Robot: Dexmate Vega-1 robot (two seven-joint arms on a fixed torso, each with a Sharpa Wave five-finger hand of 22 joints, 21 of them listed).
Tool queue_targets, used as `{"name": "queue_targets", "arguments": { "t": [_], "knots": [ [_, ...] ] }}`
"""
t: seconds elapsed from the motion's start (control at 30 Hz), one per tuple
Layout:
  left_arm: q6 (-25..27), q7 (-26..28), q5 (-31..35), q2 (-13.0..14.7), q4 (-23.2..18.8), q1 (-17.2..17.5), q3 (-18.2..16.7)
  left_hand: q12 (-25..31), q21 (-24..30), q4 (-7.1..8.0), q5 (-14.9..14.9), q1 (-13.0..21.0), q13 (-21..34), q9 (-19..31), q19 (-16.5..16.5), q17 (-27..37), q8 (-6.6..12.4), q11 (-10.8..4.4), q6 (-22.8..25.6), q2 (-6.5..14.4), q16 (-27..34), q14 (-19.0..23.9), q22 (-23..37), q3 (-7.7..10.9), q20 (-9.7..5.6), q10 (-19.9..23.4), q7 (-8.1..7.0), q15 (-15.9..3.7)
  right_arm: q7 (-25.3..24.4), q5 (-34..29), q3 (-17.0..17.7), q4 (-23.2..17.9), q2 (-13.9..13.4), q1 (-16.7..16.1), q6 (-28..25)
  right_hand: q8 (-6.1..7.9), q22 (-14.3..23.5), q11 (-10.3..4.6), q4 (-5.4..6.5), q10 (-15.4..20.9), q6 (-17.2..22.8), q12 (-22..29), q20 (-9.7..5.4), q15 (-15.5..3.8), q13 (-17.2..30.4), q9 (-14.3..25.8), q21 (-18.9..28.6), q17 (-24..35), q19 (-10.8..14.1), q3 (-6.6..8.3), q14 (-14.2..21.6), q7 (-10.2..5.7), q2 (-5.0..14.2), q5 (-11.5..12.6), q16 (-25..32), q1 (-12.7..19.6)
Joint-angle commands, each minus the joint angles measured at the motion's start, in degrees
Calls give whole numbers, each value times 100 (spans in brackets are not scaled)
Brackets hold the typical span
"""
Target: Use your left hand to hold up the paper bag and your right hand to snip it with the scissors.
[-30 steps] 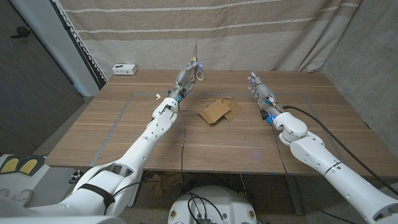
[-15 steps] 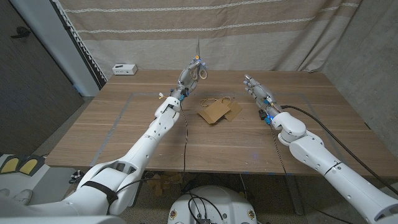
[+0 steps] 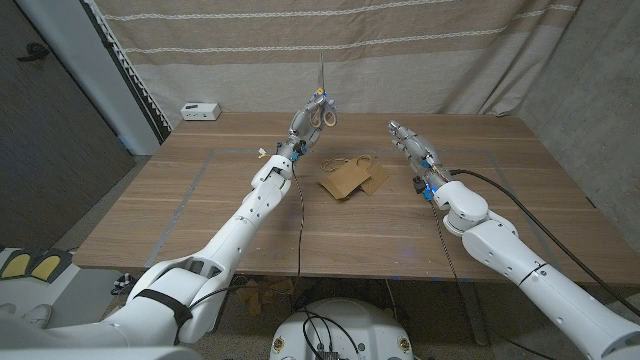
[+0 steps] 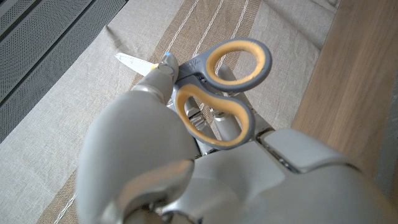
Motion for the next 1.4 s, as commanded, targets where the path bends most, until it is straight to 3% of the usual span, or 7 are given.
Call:
{"name": "queue_targets", "arguments": {
  "t": [0.03, 0.13, 0.27, 0.93, 1.07, 1.23, 1.4],
  "knots": [
    [49, -36, -20, -53, 28, -7, 4, 22, 12, 512, 41, 35, 18, 17, -33, 2, 30, -8, 56, 354, 15, 616, 0, 584, -813, 25, -38, -769, -145, -194, -78, -166, 43, -27, -28, 59, 28, 8, -35, -88, 154, -21, 24, -39, 13, 22, 17, 2, 52, 67, -19, -30, 0, 9, -23, 152],
    [44, -48, -18, -63, 42, -9, 5, 18, 17, 507, 41, 33, 20, 18, -38, -2, 27, -7, 52, 350, 11, 609, -3, 583, -813, 18, -40, -769, -164, -218, -100, -203, 48, -29, -69, 213, 29, -7, -99, -111, 680, -47, 40, -40, -10, 38, -16, -5, 46, 212, -46, -378, 44, 28, -35, 452],
    [64, -74, -28, -72, 70, -21, 5, 16, 24, 502, 41, 30, 25, 21, -43, -7, 25, -9, 52, 353, 8, 599, -9, 588, -811, 19, -42, -769, -161, -236, -128, -217, 67, -28, -77, 292, 31, -45, -101, -179, 975, -85, 73, -39, -20, 44, -36, -6, 20, 284, -99, -474, 62, 29, -51, 585],
    [644, -15, -483, -173, -46, 23, -96, -15, 65, 456, 37, 17, 46, 37, -92, -5, 19, -15, 52, 334, 11, 564, -38, 597, -825, -23, -120, -771, -324, -466, -287, -349, 154, -9, -240, 230, 30, -53, -138, -260, 954, -133, 112, -60, -34, 48, -55, -11, -18, 429, -131, -426, 85, 44, -47, 867],
    [952, -106, -675, -159, -13, 6, -131, -29, 2, 327, 37, 108, 82, 67, -301, 39, 72, -29, 167, 306, 43, 551, -101, 656, -841, -53, -288, -771, -324, -452, -261, -368, 137, -31, -238, 200, 31, -52, -137, -289, 906, -147, 108, -65, -35, 49, -57, -11, -23, 448, -133, -424, 83, 45, -45, 905],
    [1213, -178, -824, -163, 15, 4, -154, 232, 95, 236, -95, 396, 478, 284, -869, 404, 160, -99, 213, 602, 224, 608, -136, 721, -815, -102, -243, -741, -320, -423, -225, -394, 114, -63, -236, 180, 31, -52, -133, -299, 876, -154, 106, -71, -36, 50, -57, -11, -25, 462, -133, -427, 81, 44, -43, 933],
    [1345, -219, -848, -137, 18, 0, -141, 474, 73, 253, -86, 531, 804, 495, -1033, 653, 308, -68, 327, 595, 218, 395, -252, 894, -728, -96, -319, -754, -311, -422, -197, -421, 74, -89, -234, 156, 31, -39, -126, -304, 840, -158, 103, -75, -37, 51, -57, -10, -25, 475, -138, -412, 79, 42, -44, 956]
  ]
}}
